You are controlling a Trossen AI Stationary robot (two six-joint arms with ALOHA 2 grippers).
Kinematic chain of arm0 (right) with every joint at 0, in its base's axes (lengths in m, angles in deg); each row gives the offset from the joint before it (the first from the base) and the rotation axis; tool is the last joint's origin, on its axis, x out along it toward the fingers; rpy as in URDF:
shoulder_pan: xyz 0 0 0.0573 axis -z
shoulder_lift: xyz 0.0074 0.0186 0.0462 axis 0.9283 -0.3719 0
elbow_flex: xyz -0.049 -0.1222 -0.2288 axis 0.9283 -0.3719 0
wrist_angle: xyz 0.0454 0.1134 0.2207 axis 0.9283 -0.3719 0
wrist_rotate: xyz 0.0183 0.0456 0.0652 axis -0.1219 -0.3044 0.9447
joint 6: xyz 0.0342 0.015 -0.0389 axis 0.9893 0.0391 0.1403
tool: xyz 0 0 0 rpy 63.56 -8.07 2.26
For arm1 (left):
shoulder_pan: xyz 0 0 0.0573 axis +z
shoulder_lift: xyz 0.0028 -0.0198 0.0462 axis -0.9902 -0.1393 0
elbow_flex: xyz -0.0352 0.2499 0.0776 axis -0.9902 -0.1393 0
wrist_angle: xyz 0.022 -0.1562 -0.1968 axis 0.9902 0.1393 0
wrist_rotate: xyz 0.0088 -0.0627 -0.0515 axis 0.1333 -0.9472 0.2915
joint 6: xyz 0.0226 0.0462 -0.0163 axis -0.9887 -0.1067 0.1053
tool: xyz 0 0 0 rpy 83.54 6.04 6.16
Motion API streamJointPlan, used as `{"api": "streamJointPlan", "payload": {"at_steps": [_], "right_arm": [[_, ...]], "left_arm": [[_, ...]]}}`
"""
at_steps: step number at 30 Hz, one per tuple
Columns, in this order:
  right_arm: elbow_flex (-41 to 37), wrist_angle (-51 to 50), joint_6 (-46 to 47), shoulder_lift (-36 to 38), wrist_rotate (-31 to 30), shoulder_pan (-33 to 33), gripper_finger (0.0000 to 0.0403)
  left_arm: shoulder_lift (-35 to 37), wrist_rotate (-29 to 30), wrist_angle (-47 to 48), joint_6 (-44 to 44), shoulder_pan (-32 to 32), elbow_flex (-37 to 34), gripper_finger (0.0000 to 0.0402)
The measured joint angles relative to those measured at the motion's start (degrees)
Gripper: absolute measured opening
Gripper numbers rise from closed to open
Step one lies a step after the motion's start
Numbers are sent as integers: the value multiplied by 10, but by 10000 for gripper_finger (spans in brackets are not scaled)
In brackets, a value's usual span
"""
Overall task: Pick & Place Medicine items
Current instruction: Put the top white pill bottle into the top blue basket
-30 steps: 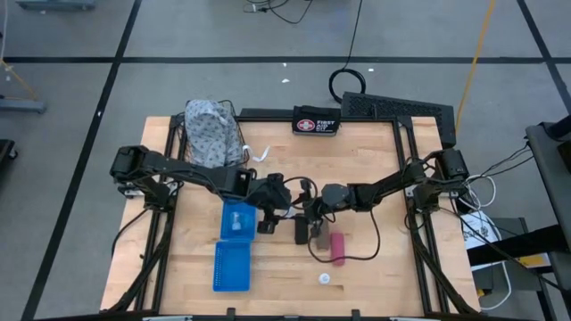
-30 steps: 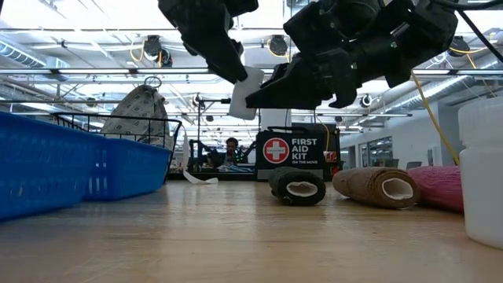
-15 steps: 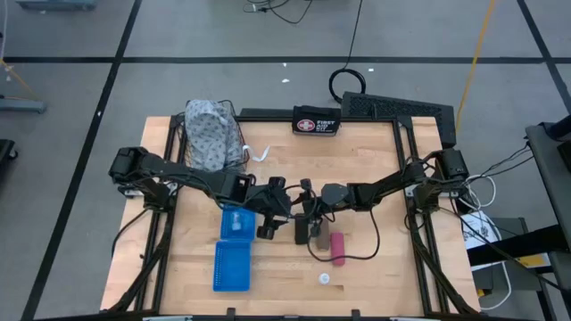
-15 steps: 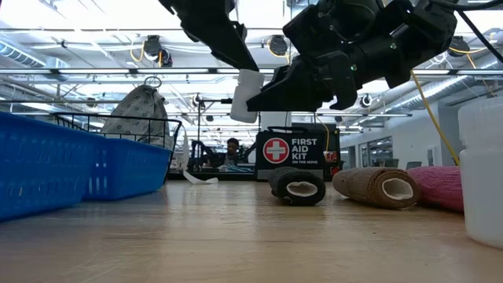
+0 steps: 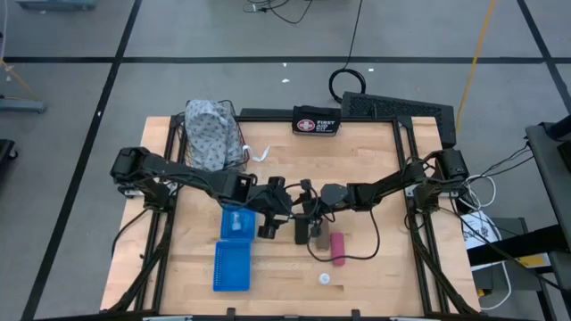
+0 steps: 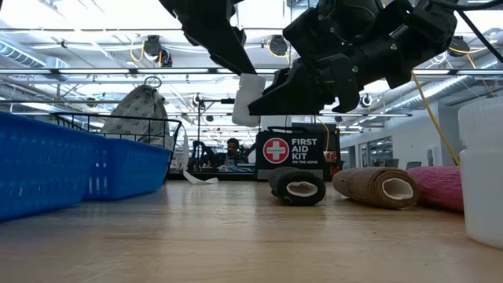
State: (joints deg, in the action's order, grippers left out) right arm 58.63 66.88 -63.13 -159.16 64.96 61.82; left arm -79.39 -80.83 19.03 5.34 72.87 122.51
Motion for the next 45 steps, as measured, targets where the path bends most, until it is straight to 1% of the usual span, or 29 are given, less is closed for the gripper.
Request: {"api": "streamJointPlan", "payload": {"at_steps": [3,8,19,21,24,26,30,33,41,43,45], "right_arm": [[0,-1,2,0,0,0,137],[0,-10,3,0,15,0,137],[0,-4,-23,1,16,-1,137],[0,-5,-21,7,31,-1,137],[0,-4,-18,13,56,-1,137],[0,-3,-18,16,58,-1,137],[0,11,-10,20,59,1,137],[0,17,-4,19,66,2,137],[1,25,-2,19,58,-3,137],[1,34,-2,19,58,-4,137],[1,32,-2,20,54,-5,137]], "left_arm": [[0,-1,2,0,0,0,255],[0,-19,10,-3,0,0,255],[1,-13,2,-19,-4,0,255],[7,-13,12,-26,-4,0,255],[20,12,40,-31,-4,0,255],[26,34,47,-31,-4,0,255],[29,37,28,-42,-5,0,255],[24,23,13,-54,-10,0,255],[24,-40,-10,-30,-11,0,255],[25,-38,-14,-30,-12,0,255],[25,-22,-15,-31,-12,0,255]]}}
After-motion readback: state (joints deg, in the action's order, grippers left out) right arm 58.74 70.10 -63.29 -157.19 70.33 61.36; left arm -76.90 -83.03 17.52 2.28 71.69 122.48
